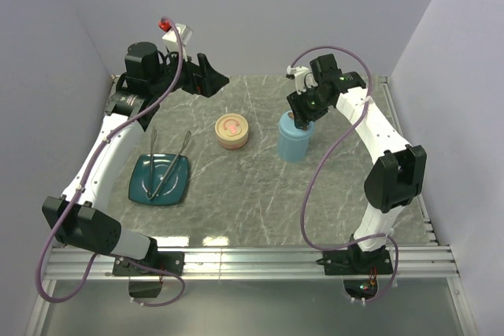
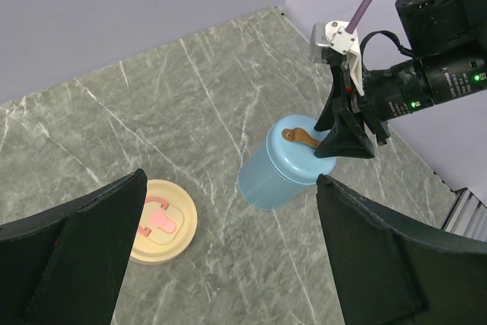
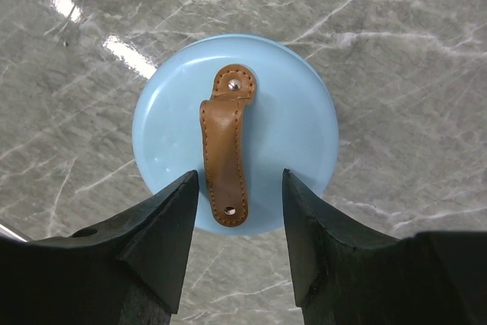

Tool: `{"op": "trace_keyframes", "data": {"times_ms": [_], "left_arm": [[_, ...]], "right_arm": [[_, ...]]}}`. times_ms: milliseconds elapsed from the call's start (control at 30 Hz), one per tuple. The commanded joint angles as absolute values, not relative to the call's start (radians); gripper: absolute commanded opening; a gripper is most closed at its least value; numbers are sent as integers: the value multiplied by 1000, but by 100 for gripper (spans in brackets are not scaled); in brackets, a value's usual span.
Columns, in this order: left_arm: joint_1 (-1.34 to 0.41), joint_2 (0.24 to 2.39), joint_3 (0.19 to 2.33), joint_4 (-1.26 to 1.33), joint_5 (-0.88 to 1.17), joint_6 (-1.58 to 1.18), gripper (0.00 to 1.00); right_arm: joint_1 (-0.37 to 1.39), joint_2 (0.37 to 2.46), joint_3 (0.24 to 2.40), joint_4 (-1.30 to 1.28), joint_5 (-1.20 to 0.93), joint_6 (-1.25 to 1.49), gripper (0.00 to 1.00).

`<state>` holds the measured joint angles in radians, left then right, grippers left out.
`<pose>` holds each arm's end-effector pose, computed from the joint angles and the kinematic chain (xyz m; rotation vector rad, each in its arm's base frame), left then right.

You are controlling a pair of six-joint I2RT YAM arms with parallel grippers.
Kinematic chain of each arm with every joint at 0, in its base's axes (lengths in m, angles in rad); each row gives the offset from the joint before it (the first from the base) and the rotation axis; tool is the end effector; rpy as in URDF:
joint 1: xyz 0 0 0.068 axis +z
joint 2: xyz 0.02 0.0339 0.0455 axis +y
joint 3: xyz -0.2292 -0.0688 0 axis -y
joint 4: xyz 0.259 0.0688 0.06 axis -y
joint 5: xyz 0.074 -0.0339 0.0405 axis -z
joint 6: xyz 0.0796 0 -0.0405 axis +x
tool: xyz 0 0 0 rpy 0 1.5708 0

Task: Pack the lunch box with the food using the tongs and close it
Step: Put the lid back on the lunch box, then move the lunch box

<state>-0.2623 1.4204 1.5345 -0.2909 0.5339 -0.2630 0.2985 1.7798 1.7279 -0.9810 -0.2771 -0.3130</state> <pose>0.3531 -0.1367 0.4041 0.4010 1.7542 -0.8445 0.3821 0.1403 0.2549 -0.8714 2.4313 0.3547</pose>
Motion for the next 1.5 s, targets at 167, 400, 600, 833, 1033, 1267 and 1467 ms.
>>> {"op": "trace_keyframes", "data": {"times_ms": [167, 400, 600, 833, 1033, 1267, 1467], "left_arm": [[-265, 1424, 1566, -273, 545, -241, 99], [-265, 1428, 1557, -265, 551, -239, 99], [-265, 1428, 1551, -268, 549, -232, 99], [-265, 1433, 1545, -265, 549, -235, 99], [-265, 1440, 1554, -267, 548, -230, 99], [-265, 1445, 1566, -267, 551, -241, 99], [-265, 1439, 1566, -276, 548, -239, 99]], "right_arm": [[296, 1861, 1704, -1069, -258, -339, 55], [301, 1888, 1683, -1078, -267, -345, 54], [302, 1888, 1641, -1072, -278, -347, 54], [308, 1888, 1603, -1075, -273, -362, 53], [316, 1870, 1571, -1077, -262, -374, 54], [318, 1861, 1578, -1094, -264, -379, 54], [319, 1852, 1586, -1107, -259, -382, 56]]}}
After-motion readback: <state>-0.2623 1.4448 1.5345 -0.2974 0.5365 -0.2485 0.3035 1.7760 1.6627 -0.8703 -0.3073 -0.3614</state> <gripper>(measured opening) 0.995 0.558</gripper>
